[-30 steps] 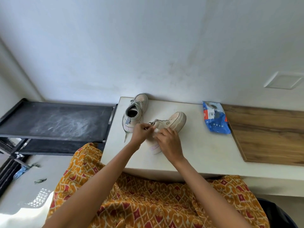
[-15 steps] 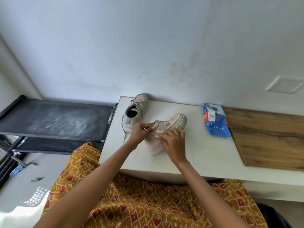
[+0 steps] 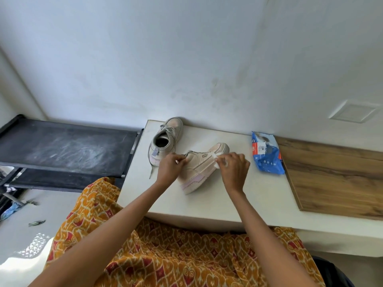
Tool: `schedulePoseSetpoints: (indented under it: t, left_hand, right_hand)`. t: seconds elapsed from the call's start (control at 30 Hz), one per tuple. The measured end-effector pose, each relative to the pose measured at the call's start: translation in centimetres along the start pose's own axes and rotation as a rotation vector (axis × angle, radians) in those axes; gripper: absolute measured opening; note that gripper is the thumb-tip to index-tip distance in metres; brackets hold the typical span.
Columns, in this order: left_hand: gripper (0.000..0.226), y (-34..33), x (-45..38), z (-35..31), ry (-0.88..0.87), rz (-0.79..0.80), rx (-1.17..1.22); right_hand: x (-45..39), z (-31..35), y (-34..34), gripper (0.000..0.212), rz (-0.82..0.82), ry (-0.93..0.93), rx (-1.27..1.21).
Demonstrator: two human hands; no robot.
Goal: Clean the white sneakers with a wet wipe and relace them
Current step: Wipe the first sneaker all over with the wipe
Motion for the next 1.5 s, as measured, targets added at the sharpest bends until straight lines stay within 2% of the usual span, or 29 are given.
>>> schedulePoseSetpoints:
  t: [0.1,0.23,0.33,0.43,0.6,0.67,0.73,0.83,1.0,1.13,1.2,1.27,1.3,1.37,1.43,1.5]
  left_hand:
    - [0.023,0.2,-0.1,0.0,0.001,-0.032,-0.032]
    - [0.023,0.4,-0.2,0.3,0.015,-0.033,-0.071]
    - [0.023,0.5,-0.2,0.5,0.030,-0.023,-0.079]
    - [0.024,0.8,-0.1,0.5,0.035,-0.033,-0.077]
    - [0.023,0.6,-0.1,0.3,0.049,-0.048,-0.079]
    - [0.025,0.6,0.0,0.2,0.058,-0.066,-0.071]
    - [0.024,0.6,0.1,0.2,0.046,-0.080,-0.054]
    - [0.023,0.6,0.0,-0.2,0.034,-0.068,-0.057]
    - [0.026,0.5,0.0,-0.3,0.028,-0.053,-0.066]
    - [0.023,0.3,0.0,0.2,0.050,-0.068,-0.056]
    - [0.021,0.1,0.1,0.5,0.061,-0.067,-0.046]
    - [0.020,0.2,0.2,0.6,0.071,-0.069,-0.043]
    - [0.020,0.2,0.2,0.6,0.073,-0.070,-0.044]
    - [0.021,0.4,0.3,0.5,0.072,-0.062,-0.046]
    - [0.023,0.5,0.4,0.1,0.055,-0.060,-0.033]
    - [0.025,0.4,0.4,-0.2,0.034,-0.065,-0.024]
  right_hand:
    - [2.8,1.6,-1.3,0.014,0.052,0.060,-0.038]
    - [7.1,4.2,-1.2,0.015,0.030,0.346,-0.038]
    - [5.2,4.4,-1.0,0.013,-0.019,0.477,0.062]
    - [1.7,3.5,-0.7,0.003,-0.057,0.370,0.109]
    - [2.8,2.5,-1.0,0.006,-0.047,0.162,0.048]
    - [5.2,3.2,-1.3,0.012,-0.036,0.263,0.023]
    - [7.0,4.0,-1.0,0.017,-0.038,0.454,0.047]
    - [5.4,4.2,-0.4,0.020,-0.085,0.618,0.153]
    - [1.2,3.4,-0.1,0.028,-0.118,0.399,0.238]
    - [4.2,3.7,-0.5,0.035,-0.070,0.380,0.123]
    - [5.4,3.6,-1.1,0.028,0.003,0.420,0.058]
    - [5.4,3.2,-1.8,0.019,0.207,0.382,-0.100]
    - [4.8,2.8,-2.2,0.016,0.346,0.279,-0.227]
    - [3.5,1.8,-2.5,0.013,0.568,-0.084,-0.603]
    - [3.0,1.1,-2.6,0.014,0.638,-0.431,-1.002]
    - [3.2,1.3,-3.4,0.012,0.734,-0.632,-1.265]
Point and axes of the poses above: each hand's wrist, its own x-axis away from the middle knuckle, its own y-axis out of the back of the hand, z = x × y, the point moved 9 cm from there along -x, towards the middle knuckle, and after that the axes turned 14 degrees about -y, right-handed, at the moved point
